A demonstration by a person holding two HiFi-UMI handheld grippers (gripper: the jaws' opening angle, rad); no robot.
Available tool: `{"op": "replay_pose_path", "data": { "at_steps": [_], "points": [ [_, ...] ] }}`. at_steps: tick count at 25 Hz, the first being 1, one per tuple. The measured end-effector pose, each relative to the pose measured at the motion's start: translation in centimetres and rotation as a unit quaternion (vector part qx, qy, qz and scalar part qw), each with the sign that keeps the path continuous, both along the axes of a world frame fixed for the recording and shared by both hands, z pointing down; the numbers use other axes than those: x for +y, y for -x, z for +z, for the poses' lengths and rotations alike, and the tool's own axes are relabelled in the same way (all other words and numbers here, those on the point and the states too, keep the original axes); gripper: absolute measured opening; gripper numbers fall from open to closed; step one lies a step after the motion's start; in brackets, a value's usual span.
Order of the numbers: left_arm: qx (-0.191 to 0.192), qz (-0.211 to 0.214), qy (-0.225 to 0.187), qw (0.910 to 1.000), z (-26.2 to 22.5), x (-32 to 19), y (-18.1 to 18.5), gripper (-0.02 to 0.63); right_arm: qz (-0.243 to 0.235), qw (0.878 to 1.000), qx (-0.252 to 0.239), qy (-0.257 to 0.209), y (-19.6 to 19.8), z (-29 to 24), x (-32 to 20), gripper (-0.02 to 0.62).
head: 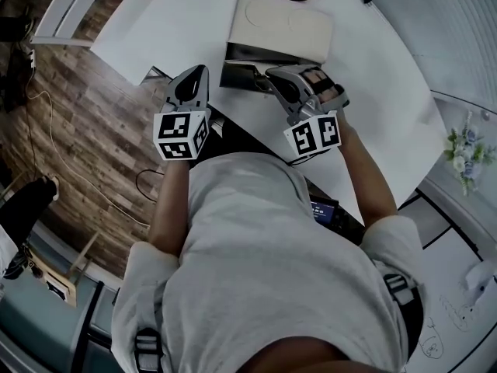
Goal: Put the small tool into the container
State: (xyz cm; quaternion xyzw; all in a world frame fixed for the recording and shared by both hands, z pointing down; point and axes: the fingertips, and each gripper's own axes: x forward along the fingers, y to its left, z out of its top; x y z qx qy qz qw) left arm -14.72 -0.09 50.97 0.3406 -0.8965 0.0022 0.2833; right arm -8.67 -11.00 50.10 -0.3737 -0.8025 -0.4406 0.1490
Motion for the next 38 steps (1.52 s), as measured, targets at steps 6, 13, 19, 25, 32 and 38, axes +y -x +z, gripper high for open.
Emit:
{"op": "replay_pose_path", "data": {
  "at_steps": [6,13,19,25,32,38],
  "points": [
    [0.012,0.001,0.001,0.9999,0.4,0.0,-0.2,0.025,-0.038,0.998,-0.01,-0.045,-0.5,1.4,0.3,0.031],
    [0.016,0.008,0.003,0.9998,0.7,-0.1,0.1,0.025,-0.048,0.996,-0.017,-0.08,0.2,2.8,0.3,0.031],
    [0.019,0.013,0.004,0.9997,1.0,-0.3,0.1,0.025,-0.054,0.994,-0.018,-0.096,0.4,3.7,0.3,0.031],
    [0.02,0.014,0.004,0.9997,1.0,-0.1,0.0,0.025,-0.053,0.993,-0.017,-0.108,0.9,4.4,0.3,0.031],
    [0.023,0.014,0.004,0.9996,1.3,0.3,0.0,0.025,-0.032,0.992,-0.015,-0.121,1.7,4.8,0.2,0.031],
    [0.023,0.017,0.004,0.9996,1.3,0.4,-0.1,0.025,0.022,0.992,-0.005,-0.12,2.7,4.9,-0.6,0.031]
  ]
}}
